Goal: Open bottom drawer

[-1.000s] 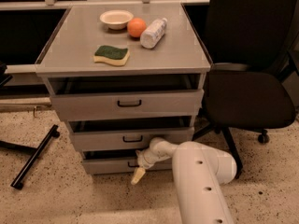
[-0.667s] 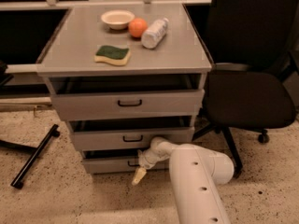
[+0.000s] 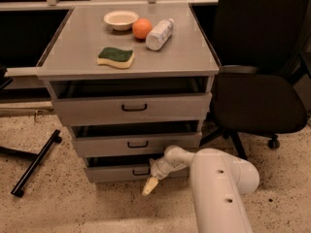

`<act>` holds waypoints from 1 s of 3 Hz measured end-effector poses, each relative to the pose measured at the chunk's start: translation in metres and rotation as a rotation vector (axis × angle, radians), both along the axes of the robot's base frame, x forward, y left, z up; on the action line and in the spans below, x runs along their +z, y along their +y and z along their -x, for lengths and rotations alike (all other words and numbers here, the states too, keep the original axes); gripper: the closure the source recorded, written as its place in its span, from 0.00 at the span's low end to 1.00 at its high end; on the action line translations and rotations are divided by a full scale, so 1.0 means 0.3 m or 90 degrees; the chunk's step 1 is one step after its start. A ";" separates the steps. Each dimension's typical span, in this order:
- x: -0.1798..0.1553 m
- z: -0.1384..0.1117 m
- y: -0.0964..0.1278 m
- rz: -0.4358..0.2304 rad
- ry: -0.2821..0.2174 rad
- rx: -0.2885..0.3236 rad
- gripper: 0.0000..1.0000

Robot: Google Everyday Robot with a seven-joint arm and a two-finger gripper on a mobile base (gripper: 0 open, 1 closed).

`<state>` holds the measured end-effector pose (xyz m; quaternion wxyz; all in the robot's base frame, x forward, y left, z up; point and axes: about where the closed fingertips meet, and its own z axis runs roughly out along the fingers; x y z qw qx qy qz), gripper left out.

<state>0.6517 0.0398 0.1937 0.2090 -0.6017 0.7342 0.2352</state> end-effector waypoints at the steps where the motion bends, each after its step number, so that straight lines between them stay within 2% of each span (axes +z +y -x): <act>1: 0.000 0.092 -0.018 -0.008 0.030 0.000 0.00; 2: -0.003 0.095 -0.015 -0.009 0.031 0.001 0.00; 3: 0.003 0.183 -0.032 -0.017 0.067 0.003 0.00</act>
Offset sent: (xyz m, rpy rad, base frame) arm -0.0276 -0.0054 -0.0026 0.0131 0.0464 -0.0007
